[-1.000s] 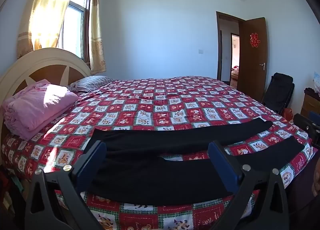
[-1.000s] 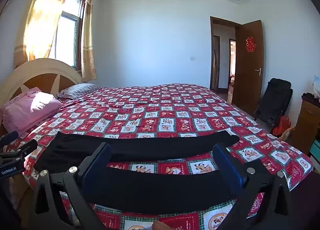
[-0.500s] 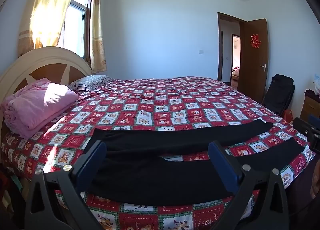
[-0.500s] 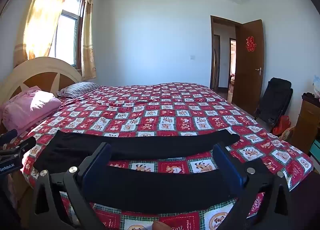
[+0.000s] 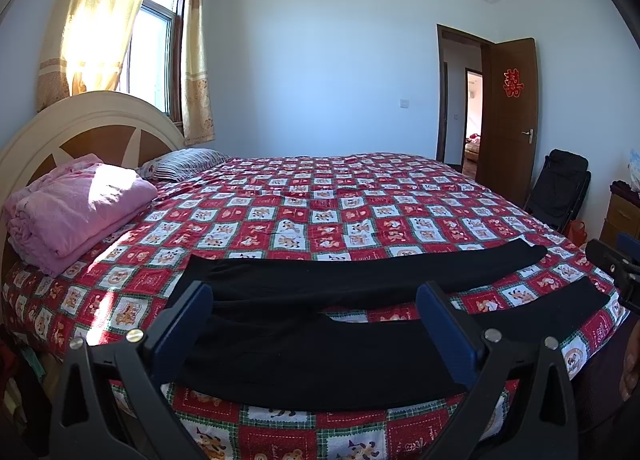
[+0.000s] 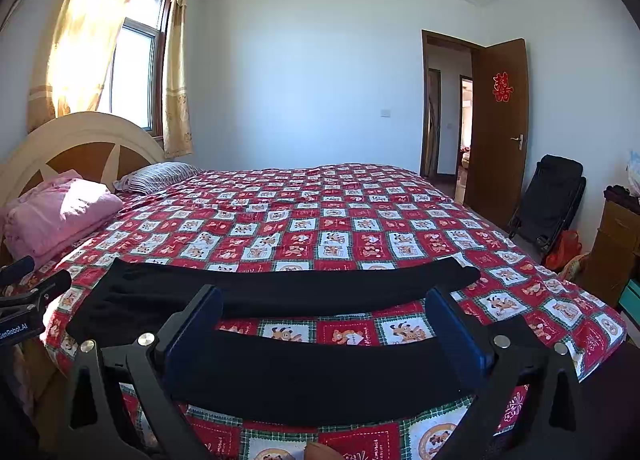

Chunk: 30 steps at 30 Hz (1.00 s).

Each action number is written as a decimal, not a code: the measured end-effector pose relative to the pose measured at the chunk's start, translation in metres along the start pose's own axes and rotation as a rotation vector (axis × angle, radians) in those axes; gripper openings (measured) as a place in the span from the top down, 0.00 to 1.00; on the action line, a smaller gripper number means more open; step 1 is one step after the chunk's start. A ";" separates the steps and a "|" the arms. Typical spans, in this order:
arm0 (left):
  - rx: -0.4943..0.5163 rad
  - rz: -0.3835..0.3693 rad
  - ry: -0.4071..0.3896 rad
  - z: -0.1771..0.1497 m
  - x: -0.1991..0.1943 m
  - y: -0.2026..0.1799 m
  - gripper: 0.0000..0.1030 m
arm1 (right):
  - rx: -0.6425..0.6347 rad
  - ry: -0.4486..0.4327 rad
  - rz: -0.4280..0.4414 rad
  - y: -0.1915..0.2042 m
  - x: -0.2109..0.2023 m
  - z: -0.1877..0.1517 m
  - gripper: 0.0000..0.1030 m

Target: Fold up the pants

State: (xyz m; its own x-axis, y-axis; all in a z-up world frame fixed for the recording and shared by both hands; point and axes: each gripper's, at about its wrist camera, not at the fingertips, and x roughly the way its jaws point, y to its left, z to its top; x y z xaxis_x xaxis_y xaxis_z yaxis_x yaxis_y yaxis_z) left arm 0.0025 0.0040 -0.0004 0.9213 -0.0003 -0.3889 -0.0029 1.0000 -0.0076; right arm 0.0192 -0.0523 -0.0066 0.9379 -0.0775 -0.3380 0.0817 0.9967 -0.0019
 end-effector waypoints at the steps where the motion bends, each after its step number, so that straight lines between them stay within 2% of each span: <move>1: -0.001 -0.001 -0.001 0.000 0.000 0.000 0.00 | -0.001 0.001 0.000 -0.001 0.000 0.002 0.01; 30: -0.010 -0.006 0.002 -0.001 0.001 0.004 0.00 | -0.007 0.019 0.003 0.002 0.002 0.002 0.01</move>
State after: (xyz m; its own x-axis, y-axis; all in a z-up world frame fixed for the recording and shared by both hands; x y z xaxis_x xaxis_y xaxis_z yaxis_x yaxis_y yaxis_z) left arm 0.0028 0.0085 -0.0018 0.9204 -0.0061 -0.3908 -0.0014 0.9998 -0.0191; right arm 0.0217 -0.0510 -0.0052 0.9315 -0.0744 -0.3561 0.0767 0.9970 -0.0077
